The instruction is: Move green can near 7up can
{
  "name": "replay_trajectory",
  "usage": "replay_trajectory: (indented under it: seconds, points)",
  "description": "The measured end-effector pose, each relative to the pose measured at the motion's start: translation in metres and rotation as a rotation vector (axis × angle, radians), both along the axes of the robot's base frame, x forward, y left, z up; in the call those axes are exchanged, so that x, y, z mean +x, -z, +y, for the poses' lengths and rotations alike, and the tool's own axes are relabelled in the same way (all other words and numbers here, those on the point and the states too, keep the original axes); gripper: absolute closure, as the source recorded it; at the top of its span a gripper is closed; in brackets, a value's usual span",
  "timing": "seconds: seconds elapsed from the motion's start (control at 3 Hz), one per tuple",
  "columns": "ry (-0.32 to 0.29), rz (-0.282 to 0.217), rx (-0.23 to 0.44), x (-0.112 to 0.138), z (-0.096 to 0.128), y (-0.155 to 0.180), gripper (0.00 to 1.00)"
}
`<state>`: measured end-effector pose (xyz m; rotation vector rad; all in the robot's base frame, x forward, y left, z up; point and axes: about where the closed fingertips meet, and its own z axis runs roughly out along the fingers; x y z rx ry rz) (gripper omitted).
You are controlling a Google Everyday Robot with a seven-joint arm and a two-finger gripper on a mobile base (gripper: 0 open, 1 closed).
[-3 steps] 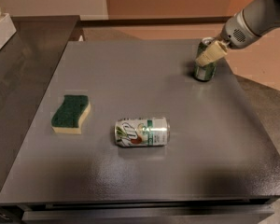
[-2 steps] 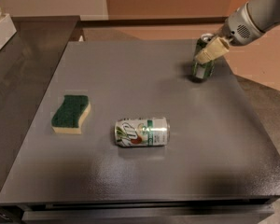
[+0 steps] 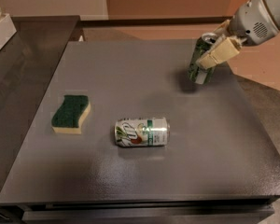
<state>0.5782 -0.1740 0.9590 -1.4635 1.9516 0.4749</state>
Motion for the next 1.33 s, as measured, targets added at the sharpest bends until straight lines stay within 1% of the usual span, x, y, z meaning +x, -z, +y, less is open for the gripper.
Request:
replay_trajectory:
  seconds: [0.33, 1.0, 1.33]
  points:
    - [-0.068, 0.05, 0.008, -0.055, 0.002, 0.005, 1.0]
    - [-0.088, 0.058, 0.0, -0.059, 0.007, 0.009, 1.0]
    - [-0.124, 0.065, 0.011, -0.066, 0.017, 0.016, 1.0]
